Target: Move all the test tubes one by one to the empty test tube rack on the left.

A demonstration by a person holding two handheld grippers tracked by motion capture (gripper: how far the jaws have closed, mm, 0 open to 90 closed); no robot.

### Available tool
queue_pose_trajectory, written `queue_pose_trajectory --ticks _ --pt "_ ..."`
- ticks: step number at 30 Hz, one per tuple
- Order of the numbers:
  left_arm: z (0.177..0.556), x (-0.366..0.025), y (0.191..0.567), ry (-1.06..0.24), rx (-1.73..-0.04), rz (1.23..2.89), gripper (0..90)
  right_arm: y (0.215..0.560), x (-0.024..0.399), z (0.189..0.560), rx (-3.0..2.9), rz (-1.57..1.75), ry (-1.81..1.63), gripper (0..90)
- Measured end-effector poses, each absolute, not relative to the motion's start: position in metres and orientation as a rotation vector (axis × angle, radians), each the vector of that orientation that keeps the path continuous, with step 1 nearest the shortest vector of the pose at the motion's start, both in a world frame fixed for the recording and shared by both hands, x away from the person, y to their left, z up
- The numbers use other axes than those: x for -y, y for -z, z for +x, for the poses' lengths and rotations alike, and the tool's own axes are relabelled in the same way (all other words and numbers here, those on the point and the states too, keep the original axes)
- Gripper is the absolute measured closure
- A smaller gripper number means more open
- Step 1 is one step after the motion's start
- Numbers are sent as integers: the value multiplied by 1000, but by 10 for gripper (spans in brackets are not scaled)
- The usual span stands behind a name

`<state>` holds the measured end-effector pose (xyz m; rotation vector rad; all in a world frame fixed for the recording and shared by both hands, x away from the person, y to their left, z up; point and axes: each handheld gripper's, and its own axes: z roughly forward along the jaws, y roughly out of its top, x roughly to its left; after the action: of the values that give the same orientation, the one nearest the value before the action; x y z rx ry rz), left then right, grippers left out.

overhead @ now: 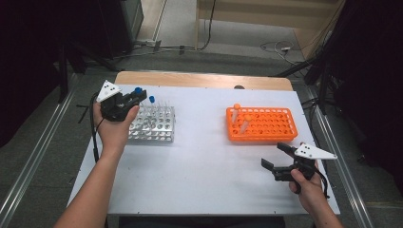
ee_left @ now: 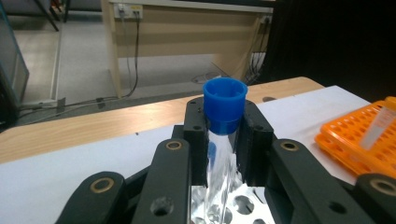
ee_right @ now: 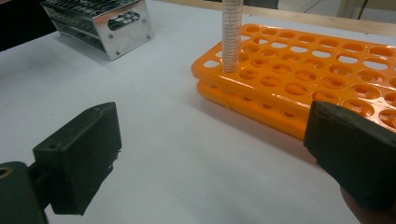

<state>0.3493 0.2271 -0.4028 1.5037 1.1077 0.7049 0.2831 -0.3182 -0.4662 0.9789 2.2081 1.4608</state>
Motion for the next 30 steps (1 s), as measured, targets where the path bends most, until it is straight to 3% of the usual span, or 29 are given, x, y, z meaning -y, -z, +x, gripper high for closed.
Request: queue_pose_trajectory --ticks 30 --pt "378 -219 435 -736 -1268 1539 754 468 318 284 -2212 974 -1463 27"
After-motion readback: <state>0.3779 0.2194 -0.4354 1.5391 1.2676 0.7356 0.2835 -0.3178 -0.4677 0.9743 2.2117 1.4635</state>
